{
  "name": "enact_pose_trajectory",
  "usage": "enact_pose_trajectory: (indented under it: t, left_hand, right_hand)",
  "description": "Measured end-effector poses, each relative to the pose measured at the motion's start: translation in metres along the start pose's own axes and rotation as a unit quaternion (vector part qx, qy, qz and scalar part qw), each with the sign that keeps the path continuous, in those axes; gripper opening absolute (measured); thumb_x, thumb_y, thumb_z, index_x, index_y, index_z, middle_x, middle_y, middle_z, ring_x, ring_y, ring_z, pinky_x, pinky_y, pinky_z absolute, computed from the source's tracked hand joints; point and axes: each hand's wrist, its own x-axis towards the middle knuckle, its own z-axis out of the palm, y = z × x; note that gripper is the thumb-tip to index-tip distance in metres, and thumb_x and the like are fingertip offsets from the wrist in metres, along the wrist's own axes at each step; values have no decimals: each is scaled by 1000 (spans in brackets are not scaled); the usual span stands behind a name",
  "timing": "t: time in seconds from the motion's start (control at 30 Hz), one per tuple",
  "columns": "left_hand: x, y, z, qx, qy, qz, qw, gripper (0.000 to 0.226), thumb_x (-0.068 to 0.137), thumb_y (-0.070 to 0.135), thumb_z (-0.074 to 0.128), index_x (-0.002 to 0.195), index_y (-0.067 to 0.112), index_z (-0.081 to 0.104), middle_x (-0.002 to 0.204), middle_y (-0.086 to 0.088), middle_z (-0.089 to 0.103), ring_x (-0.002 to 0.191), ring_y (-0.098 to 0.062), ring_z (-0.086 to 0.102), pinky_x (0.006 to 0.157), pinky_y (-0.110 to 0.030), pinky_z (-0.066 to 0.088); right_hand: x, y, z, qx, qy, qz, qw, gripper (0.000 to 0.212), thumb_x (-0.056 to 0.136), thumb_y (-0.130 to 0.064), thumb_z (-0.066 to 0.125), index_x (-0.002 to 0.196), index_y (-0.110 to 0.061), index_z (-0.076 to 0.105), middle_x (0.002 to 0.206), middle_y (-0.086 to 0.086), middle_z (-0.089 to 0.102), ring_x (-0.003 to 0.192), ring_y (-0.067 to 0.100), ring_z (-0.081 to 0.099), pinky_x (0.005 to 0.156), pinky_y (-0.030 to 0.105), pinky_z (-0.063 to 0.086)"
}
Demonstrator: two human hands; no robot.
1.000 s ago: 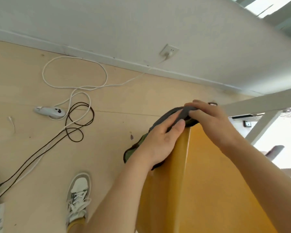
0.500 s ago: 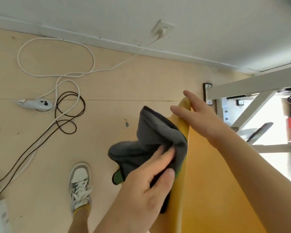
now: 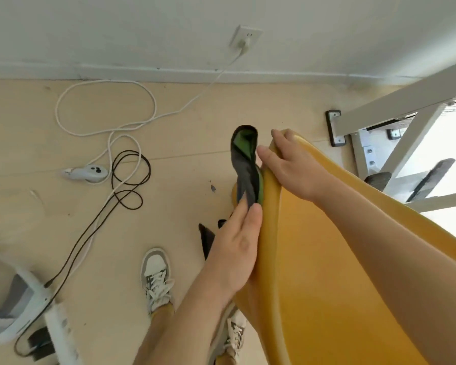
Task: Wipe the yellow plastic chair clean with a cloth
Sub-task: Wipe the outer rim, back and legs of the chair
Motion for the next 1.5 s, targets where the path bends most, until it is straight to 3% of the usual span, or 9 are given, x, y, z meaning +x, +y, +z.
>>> enact_pose_trajectory:
  t: [0.2, 0.4, 0.6, 0.67, 0.8, 1.0, 1.27, 1.4, 1.5]
  left_hand:
    - [-95, -30, 48, 154, 121, 27, 980, 39, 92, 51, 26, 129, 55, 15, 104, 52, 32, 95, 42, 26, 77, 12, 22]
    - [-151, -88, 91, 416, 258, 171, 855, 27, 96, 22, 53, 123, 20, 53, 108, 6, 59, 86, -6, 55, 56, -6, 32]
    - [-187, -110, 128, 596, 264, 148, 744, 33, 77, 7, 70, 110, 12, 64, 109, -13, 59, 84, -33, 57, 57, -38, 45]
    - [-190, -110, 137, 645, 235, 159, 709, 40, 73, 2, 72, 111, 12, 64, 117, -15, 56, 91, -33, 53, 64, -39, 49]
    - [-188, -118, 144, 737, 134, 144, 647, 64, 66, 11, 81, 124, 22, 57, 131, -9, 45, 94, -28, 43, 68, -36, 51]
    - [-160, -97, 116, 799, 50, 172, 574, 41, 59, 34, 88, 91, 17, 68, 106, -4, 60, 84, -28, 44, 51, -39, 51]
    - [-102, -42, 66, 764, 146, 215, 590, 44, 75, -6, 62, 112, 17, 67, 130, 0, 55, 83, -23, 28, 73, -42, 45]
    - [-103, -46, 59, 679, 157, 226, 680, 53, 71, -5, 60, 118, 18, 65, 143, 3, 47, 98, -37, 51, 78, -35, 43]
    - [-125, -51, 71, 552, 153, 178, 800, 59, 77, -7, 51, 127, 22, 63, 148, 13, 41, 127, -17, 45, 95, -19, 34]
  right_hand:
    - [-27, -17, -3, -11, -1, -2, 1000, 43, 106, -29, 27, 137, -1, 38, 152, 22, 25, 144, 36, 15, 104, 38, 23]
    - [-136, 14, 35, 73, 15, -137, 988, 59, 104, -39, 32, 155, -16, 13, 163, 5, 10, 150, 18, 9, 114, 24, 13]
    - [-330, 144, 86, 55, -30, -182, 981, 69, 91, -63, 42, 151, -46, 14, 161, -20, 6, 145, -6, 4, 118, 27, 17]
    - [-366, 203, 98, -90, -16, -130, 987, 73, 87, -70, 43, 149, -48, 11, 159, -24, 1, 144, -4, 10, 112, 34, 27]
    - [-389, 263, 124, -115, 67, -84, 988, 63, 90, -73, 28, 121, -30, 61, 116, -14, 67, 94, 15, 68, 69, 30, 51]
    - [-376, 271, 159, -149, 242, -162, 945, 53, 96, -57, 33, 95, -17, 67, 78, -7, 65, 61, 18, 63, 53, 28, 45]
    - [-316, 165, 168, -130, 341, -89, 927, 47, 94, -55, 33, 78, -19, 59, 59, -5, 56, 44, 18, 53, 45, 27, 29]
    - [-293, 118, 167, -111, 335, -41, 935, 44, 93, -52, 33, 71, -18, 53, 54, -4, 52, 39, 18, 49, 43, 24, 14]
    - [-280, 87, 161, -48, 284, -9, 958, 36, 95, -50, 40, 79, -18, 47, 68, -1, 58, 55, 22, 58, 39, 26, 12]
